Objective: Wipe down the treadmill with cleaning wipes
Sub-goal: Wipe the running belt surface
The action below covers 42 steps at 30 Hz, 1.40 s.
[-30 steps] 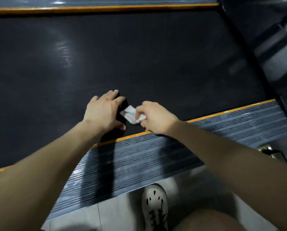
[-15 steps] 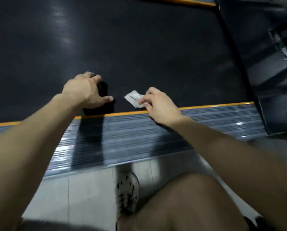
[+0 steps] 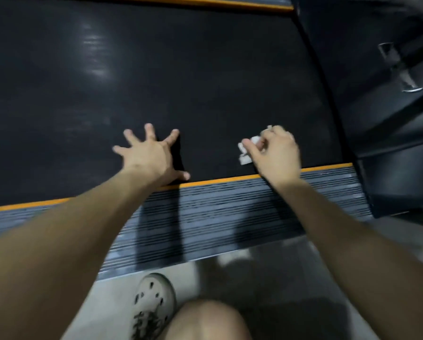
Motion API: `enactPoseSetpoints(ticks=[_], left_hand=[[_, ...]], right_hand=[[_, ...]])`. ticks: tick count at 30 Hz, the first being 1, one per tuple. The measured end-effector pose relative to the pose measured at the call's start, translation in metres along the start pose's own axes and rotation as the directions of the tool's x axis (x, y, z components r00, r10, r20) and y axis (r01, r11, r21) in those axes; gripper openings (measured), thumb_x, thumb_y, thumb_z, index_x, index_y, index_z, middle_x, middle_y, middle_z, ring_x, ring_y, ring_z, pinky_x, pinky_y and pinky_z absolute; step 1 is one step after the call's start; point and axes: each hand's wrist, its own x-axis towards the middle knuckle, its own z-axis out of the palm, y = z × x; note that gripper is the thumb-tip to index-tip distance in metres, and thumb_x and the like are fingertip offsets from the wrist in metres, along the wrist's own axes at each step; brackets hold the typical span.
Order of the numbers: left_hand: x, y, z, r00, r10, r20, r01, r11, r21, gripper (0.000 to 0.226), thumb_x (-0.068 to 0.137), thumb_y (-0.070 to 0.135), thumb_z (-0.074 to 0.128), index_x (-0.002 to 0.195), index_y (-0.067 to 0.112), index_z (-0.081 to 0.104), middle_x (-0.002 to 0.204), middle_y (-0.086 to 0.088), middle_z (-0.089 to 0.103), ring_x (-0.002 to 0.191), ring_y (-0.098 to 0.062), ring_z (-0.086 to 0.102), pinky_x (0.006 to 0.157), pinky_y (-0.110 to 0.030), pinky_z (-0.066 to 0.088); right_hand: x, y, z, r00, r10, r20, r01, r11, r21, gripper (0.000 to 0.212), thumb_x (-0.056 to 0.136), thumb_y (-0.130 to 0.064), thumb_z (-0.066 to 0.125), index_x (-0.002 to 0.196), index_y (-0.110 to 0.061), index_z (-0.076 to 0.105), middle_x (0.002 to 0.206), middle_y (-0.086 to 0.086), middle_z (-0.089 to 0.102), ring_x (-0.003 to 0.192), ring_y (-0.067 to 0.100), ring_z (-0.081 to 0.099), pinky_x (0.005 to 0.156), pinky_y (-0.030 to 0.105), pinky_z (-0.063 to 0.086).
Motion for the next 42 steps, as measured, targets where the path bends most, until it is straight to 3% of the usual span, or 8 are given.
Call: enactPoseSetpoints(ticks=[5, 10, 19, 25, 31, 34, 37, 42], left_hand=[[0.006, 0.010, -0.002, 0.999, -0.023, 0.029, 0.023, 1.000, 0.001, 0.132, 0.059, 0.089, 0.082, 0.164, 0.059, 0.008, 0.171, -0.013, 0.015, 0.150, -0.062, 0.018, 0.108, -0.082, 0.035], [0.006, 0.013, 0.001, 1.000, 0.010, 0.012, -0.010, 1.000, -0.011, 0.131, 0.062, 0.088, 0.082, 0.165, 0.059, 0.006, 0.178, -0.011, 0.003, 0.155, -0.063, 0.006, 0.113, -0.085, 0.027], [0.007, 0.013, 0.001, 1.000, 0.000, 0.018, 0.000, 1.000, 0.008, 0.132, 0.063, 0.091, 0.077, 0.165, 0.059, -0.001, 0.180, -0.009, -0.005, 0.157, -0.063, 0.003, 0.115, -0.084, 0.027], [0.009, 0.010, 0.003, 1.000, -0.001, 0.017, 0.001, 1.000, 0.004, 0.133, 0.062, 0.091, 0.078, 0.164, 0.060, -0.001, 0.179, -0.008, -0.005, 0.156, -0.063, 0.003, 0.115, -0.083, 0.027], [0.010, 0.009, 0.006, 1.000, 0.000, 0.011, 0.000, 1.000, 0.007, 0.132, 0.063, 0.092, 0.076, 0.163, 0.061, -0.005, 0.178, -0.007, -0.007, 0.156, -0.062, 0.002, 0.115, -0.082, 0.028], [0.010, 0.009, 0.005, 1.000, 0.003, 0.019, -0.003, 1.000, 0.010, 0.133, 0.064, 0.093, 0.075, 0.163, 0.061, -0.007, 0.178, -0.008, -0.009, 0.155, -0.062, 0.002, 0.115, -0.082, 0.028], [0.009, 0.009, 0.006, 1.000, 0.003, 0.026, -0.003, 1.000, 0.008, 0.134, 0.064, 0.093, 0.074, 0.163, 0.060, -0.009, 0.178, -0.008, -0.011, 0.155, -0.063, 0.000, 0.115, -0.083, 0.027], [0.010, 0.010, 0.006, 0.999, 0.007, 0.033, -0.007, 1.000, 0.022, 0.134, 0.067, 0.092, 0.073, 0.164, 0.058, -0.012, 0.178, -0.010, -0.014, 0.155, -0.064, -0.002, 0.115, -0.083, 0.026]], right_hand=[[0.010, 0.011, 0.012, 0.984, 0.147, -0.104, -0.129, 0.979, 0.159, 0.042, 0.094, -0.023, 0.079, 0.128, -0.016, 0.054, 0.132, 0.003, 0.045, 0.097, 0.020, 0.058, 0.088, 0.034, 0.051], [0.009, -0.004, 0.029, 0.969, 0.234, -0.074, -0.219, 0.961, 0.169, 0.020, 0.097, -0.021, 0.072, 0.116, -0.015, 0.074, 0.127, 0.007, 0.057, 0.108, 0.022, 0.063, 0.084, 0.013, 0.034], [0.003, -0.049, 0.036, 0.828, -0.506, 0.243, 0.471, 0.861, 0.190, 0.020, 0.097, -0.009, 0.067, 0.112, -0.018, 0.076, 0.122, -0.003, 0.061, 0.110, 0.004, 0.052, 0.086, 0.034, 0.056], [0.085, 0.012, 0.018, 0.996, 0.058, -0.072, -0.060, 0.998, -0.023, 0.025, 0.097, -0.011, 0.062, 0.116, -0.018, 0.077, 0.125, 0.015, 0.066, 0.118, 0.034, 0.062, 0.102, 0.040, 0.050], [0.016, -0.042, 0.026, 0.736, -0.622, 0.267, 0.550, 0.780, 0.300, 0.047, 0.092, 0.002, 0.060, 0.134, -0.017, 0.067, 0.121, -0.008, 0.066, 0.102, 0.004, 0.062, 0.079, 0.024, 0.055], [0.086, -0.006, 0.010, 0.982, -0.181, 0.045, 0.180, 0.984, 0.011, 0.035, 0.099, -0.007, 0.058, 0.131, -0.015, 0.069, 0.123, 0.003, 0.064, 0.109, 0.021, 0.065, 0.088, 0.021, 0.051], [0.099, -0.001, 0.010, 0.976, 0.187, -0.115, -0.173, 0.978, 0.119, 0.024, 0.099, -0.005, 0.060, 0.118, -0.010, 0.073, 0.111, 0.000, 0.063, 0.077, 0.004, 0.061, 0.057, 0.008, 0.050], [0.037, -0.041, 0.034, 0.773, -0.598, 0.212, 0.521, 0.789, 0.326, 0.024, 0.096, -0.005, 0.068, 0.116, -0.015, 0.079, 0.114, -0.003, 0.067, 0.100, 0.001, 0.064, 0.076, 0.022, 0.060]])
